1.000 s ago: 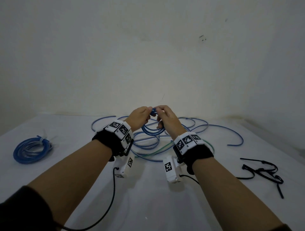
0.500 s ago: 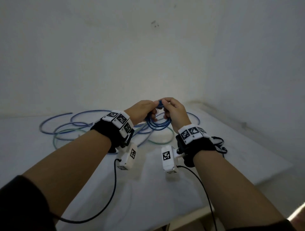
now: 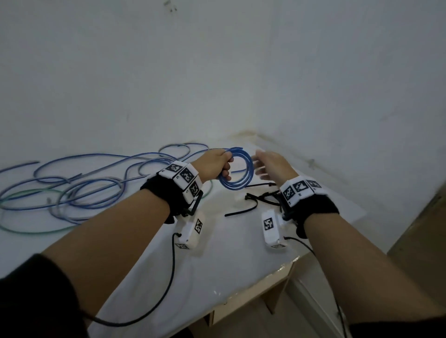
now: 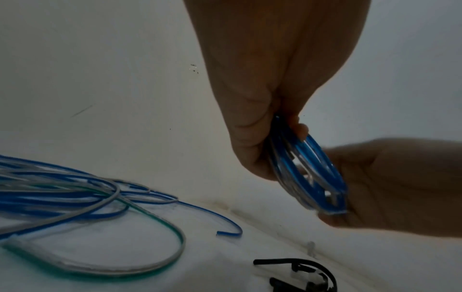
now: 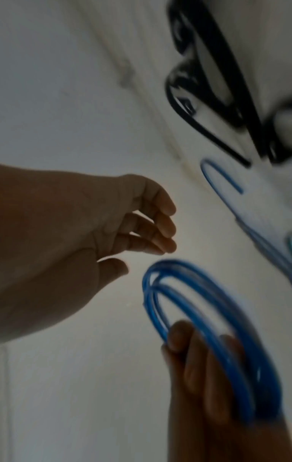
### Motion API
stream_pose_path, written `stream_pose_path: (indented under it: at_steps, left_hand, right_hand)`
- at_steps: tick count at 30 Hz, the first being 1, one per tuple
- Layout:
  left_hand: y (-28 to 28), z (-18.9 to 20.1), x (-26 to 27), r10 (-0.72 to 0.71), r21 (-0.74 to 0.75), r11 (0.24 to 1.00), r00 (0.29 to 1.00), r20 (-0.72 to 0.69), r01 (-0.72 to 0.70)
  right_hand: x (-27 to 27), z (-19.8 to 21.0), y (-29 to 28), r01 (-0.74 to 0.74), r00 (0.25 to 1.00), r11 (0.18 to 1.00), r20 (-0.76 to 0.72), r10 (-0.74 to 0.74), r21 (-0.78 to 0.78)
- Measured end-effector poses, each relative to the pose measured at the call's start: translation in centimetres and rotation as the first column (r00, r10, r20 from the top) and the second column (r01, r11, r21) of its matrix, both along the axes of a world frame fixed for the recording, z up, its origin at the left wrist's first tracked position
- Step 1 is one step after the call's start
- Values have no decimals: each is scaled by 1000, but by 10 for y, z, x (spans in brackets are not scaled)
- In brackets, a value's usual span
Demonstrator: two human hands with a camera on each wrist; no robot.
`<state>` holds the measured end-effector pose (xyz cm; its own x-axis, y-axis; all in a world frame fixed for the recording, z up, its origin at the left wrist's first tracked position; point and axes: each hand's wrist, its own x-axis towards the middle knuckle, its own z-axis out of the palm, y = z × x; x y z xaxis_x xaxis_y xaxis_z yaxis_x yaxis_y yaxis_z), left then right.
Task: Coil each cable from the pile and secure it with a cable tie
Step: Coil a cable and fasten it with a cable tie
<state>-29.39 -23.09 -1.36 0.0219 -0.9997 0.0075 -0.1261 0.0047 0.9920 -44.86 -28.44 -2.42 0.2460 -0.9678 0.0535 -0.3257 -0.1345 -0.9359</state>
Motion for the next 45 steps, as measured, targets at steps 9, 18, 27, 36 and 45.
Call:
stream_pose_path:
  at_steps: [9,18,27,36,45]
  left_hand:
    - [-6,-11,-3,8,28,1000,1000,5,-8]
    - [-9,-7,7,93,73,993,995,-23,-91]
    - [-6,-2,44,282,-39,960,948,151,-279]
    - [19,4,102,480,-212,870,863,156,-446]
    - [67,10,163,586,-208,803,802,112,-558]
  right_hand:
    - [-38,-39,-29,-81,400,997,-916,37,5]
    - [-28,-23,-17,-112,555,993,-828,86,29]
    - [14,26,6,-137,968,989,-207,145,50]
    - [95,34,46,-446,828,894,394,398,33]
    - [180,27,76,-463,818,861,273,507,-211]
